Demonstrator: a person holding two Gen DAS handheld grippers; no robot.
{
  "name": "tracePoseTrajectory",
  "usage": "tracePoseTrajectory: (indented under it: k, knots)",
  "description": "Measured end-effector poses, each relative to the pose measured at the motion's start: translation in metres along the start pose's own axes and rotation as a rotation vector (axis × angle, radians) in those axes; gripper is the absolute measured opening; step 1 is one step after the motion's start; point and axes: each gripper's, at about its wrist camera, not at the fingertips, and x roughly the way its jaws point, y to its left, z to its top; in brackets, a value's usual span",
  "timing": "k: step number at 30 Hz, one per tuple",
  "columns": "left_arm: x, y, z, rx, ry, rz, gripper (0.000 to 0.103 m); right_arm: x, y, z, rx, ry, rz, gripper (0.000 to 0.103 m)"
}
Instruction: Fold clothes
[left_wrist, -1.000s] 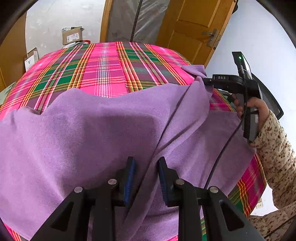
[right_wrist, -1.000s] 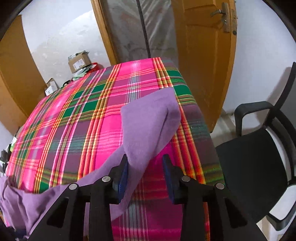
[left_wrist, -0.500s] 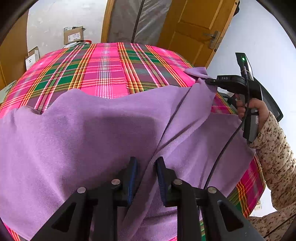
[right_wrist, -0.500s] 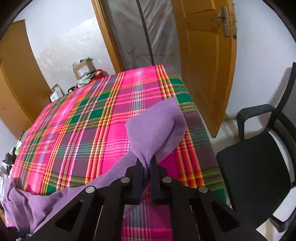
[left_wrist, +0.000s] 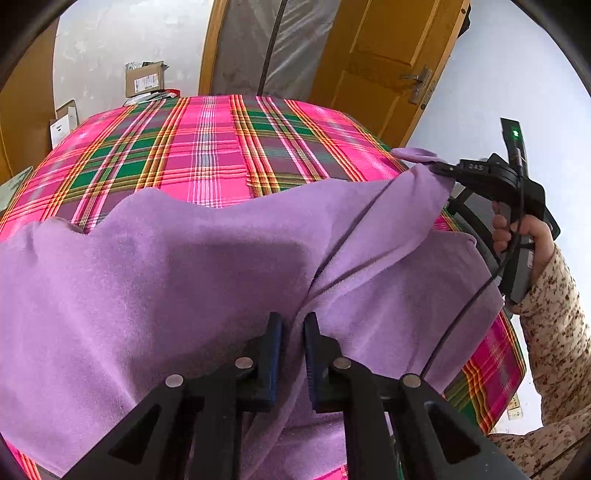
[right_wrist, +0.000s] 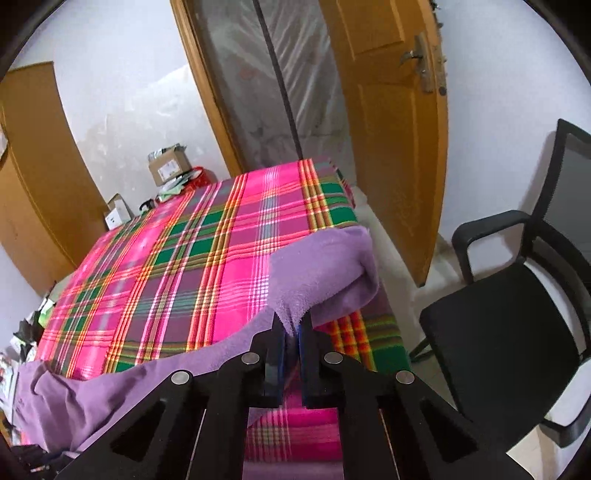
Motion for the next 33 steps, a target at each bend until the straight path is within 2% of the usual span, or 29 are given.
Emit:
tracePoseTrajectory:
  k: [4,7,17,21,23,28,33]
  knots:
    - [-0.007,-0.002,-0.001,0.006,-0.015,-0.007,0.01,-0.022,-0.008,-0.007,0.014,-0.031,-0.003,0.006]
    - [-0.013,-0.004,-0.003,0.013,-0.026,-0.015,0.004,-0.038,-0.013,-0.012,0.025,-0.058,-0.012,0.006]
    - [-0.02,-0.009,-0.012,0.034,-0.043,-0.009,0.004,-0.072,-0.024,-0.032,0.056,-0.09,-0.021,0.006]
    - [-0.014,-0.011,-0.015,0.066,-0.032,0.034,0.012,-0.078,-0.028,-0.041,0.069,-0.09,-0.022,0.006]
    - [-0.011,-0.012,-0.016,0.084,-0.024,0.058,0.024,-0.079,-0.03,-0.044,0.077,-0.089,-0.021,0.006]
    - [-0.002,-0.015,-0.02,0.135,-0.007,0.119,0.024,-0.083,-0.036,-0.05,0.098,-0.086,-0.018,0.006]
    - [-0.001,-0.02,-0.023,0.186,-0.02,0.133,0.022,-0.087,-0.039,-0.052,0.108,-0.091,-0.013,0.006]
